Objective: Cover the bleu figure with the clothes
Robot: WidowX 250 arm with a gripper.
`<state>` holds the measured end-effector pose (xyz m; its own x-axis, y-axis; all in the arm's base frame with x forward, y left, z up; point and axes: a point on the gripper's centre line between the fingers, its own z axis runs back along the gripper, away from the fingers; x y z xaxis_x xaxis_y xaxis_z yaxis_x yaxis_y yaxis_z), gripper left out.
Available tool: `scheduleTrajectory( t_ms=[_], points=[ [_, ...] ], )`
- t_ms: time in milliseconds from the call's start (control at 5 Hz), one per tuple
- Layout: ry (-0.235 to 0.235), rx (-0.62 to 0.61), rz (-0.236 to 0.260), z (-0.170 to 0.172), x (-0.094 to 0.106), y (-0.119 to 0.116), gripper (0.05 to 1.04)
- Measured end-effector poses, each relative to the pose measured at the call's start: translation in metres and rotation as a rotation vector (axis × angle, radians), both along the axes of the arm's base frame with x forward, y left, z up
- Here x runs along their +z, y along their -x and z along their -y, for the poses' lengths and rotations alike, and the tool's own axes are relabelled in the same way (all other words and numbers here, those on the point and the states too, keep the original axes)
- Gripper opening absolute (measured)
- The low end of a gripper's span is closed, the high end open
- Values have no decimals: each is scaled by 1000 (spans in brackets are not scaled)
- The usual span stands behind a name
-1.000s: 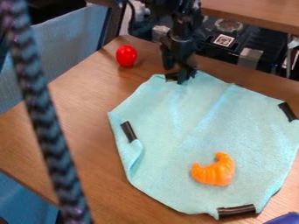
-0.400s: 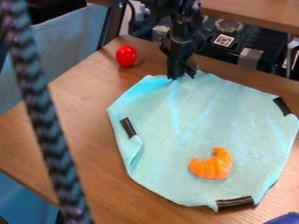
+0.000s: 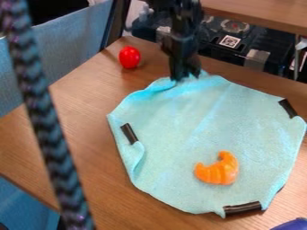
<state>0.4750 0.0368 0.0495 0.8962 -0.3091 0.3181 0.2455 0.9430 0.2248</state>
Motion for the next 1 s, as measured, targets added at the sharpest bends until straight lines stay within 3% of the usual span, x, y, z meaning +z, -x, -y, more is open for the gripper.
scheduleTrajectory(
  t_ms=[200, 400, 600, 800, 1000],
  points=[
    [9, -54, 80, 22, 37, 21, 58],
    [-49, -159, 70, 64, 24, 52, 58],
    [-85, -210, 49, 84, 13, 81, 58],
    [-111, -272, 61, 106, 15, 109, 58],
    [-55, -319, 79, 121, 34, 138, 58]
  ],
)
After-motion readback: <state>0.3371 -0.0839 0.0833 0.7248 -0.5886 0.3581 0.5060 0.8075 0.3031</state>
